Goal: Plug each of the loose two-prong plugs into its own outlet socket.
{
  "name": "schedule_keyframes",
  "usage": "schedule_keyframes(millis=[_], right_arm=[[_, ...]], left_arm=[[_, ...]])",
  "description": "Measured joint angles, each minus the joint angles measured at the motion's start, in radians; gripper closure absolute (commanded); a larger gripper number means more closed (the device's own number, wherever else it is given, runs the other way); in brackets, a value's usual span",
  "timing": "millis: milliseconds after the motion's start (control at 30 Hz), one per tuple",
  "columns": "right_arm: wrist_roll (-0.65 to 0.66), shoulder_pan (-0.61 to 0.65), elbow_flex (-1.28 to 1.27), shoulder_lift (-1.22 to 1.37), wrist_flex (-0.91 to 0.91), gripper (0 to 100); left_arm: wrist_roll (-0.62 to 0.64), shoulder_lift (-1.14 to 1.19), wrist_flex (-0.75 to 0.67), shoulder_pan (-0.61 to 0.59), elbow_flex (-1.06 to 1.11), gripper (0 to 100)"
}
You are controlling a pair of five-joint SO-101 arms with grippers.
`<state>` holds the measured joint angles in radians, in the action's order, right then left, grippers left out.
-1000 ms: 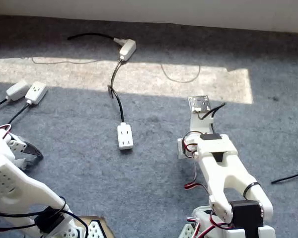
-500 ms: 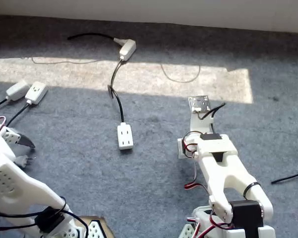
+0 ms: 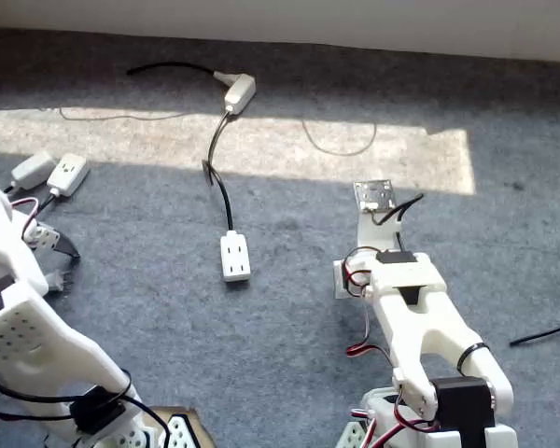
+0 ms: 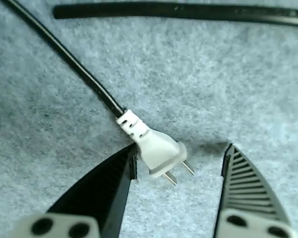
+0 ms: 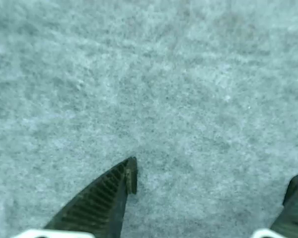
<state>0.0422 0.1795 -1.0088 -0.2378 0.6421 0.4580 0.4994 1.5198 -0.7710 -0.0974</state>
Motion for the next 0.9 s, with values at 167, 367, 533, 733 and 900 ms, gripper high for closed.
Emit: schedule_keyframes(millis=[167, 367, 533, 733, 900], right_arm=[[0.000, 0.000, 0.000, 0.000, 0.000, 56.3], [0.000, 0.000, 0.000, 0.000, 0.000, 56.3], [0.000, 0.000, 0.000, 0.000, -0.012, 56.3], [0.000, 0.000, 0.000, 0.000, -0.018, 56.3], [0.000, 0.000, 0.000, 0.000, -0.018, 56.3]], left_arm=[[0.020, 0.000, -0.006, 0.058, -0.049, 72], [0.089, 0.000, -0.071, 0.071, -0.101, 72], [0.094, 0.000, -0.078, 0.071, -0.124, 72], [0.094, 0.000, 0.005, 0.071, -0.124, 72], [0.109, 0.000, 0.158, 0.068, -0.124, 72]])
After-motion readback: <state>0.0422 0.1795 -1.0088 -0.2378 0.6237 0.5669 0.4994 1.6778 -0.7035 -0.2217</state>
